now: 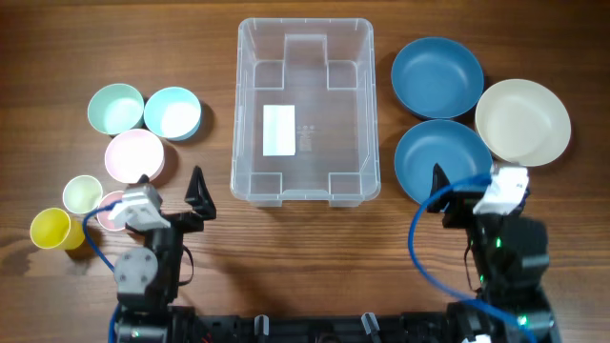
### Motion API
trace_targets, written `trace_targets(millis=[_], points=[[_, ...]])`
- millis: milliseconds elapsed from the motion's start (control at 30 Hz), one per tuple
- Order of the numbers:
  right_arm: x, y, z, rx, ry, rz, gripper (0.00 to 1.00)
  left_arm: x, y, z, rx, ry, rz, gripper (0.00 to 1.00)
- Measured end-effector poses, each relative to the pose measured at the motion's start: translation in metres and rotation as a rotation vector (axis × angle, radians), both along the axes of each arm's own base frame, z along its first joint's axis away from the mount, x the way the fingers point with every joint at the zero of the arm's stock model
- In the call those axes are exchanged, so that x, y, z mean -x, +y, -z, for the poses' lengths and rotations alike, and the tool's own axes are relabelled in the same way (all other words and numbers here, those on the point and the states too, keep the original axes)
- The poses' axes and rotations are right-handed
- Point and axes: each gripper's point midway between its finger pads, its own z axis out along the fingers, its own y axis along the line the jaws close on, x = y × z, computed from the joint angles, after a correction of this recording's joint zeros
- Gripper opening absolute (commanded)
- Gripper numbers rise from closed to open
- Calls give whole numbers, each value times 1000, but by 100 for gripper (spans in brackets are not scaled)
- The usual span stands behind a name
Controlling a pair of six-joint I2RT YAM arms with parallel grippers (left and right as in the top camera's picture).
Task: Pack container
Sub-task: 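Move right gripper to the lower teal plate and grasp its rim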
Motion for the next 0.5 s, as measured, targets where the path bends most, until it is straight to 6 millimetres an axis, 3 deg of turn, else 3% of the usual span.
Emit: trace_targets(millis=[267,500], points=[[-28,2,-2,-108,439,51,100,-51,-4,-51,-6,159,4,100],[-56,1,-24,-300,595,-6,100,-81,-8,-48,-23,505,15,100]])
